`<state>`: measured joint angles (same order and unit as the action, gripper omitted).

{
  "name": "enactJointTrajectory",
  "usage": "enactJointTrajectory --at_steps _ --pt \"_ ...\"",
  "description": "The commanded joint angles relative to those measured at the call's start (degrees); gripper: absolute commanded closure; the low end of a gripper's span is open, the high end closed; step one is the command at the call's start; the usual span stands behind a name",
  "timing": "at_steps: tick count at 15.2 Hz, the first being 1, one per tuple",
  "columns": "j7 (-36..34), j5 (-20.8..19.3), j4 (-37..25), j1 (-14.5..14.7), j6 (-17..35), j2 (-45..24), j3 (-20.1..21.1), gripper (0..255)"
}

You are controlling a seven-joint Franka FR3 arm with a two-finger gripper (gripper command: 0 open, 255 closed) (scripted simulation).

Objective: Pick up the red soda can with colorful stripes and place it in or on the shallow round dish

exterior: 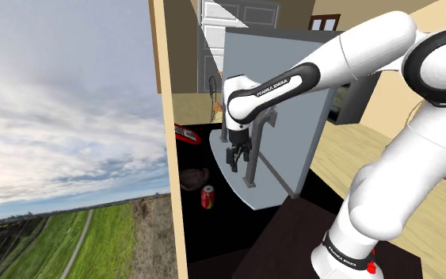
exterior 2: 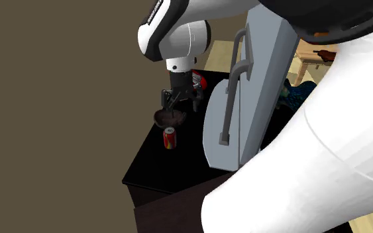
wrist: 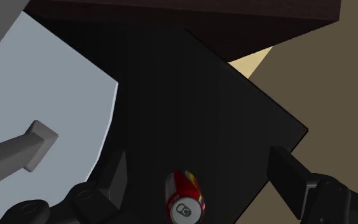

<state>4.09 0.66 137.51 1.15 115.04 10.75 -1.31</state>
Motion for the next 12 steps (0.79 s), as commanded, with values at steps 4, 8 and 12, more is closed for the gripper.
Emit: enactJointTrajectory --at_steps 4,8,12 --pt "-0.14 0.50 -4.74 0.21 6.84 -11.23 0.14 0" --pt "-0.40 0.89 -10.16 0.41 10.72 -20.32 0.37 0" --pt "-0.67 1.20 -16.74 0.57 13.40 -29.36 0.57 0"
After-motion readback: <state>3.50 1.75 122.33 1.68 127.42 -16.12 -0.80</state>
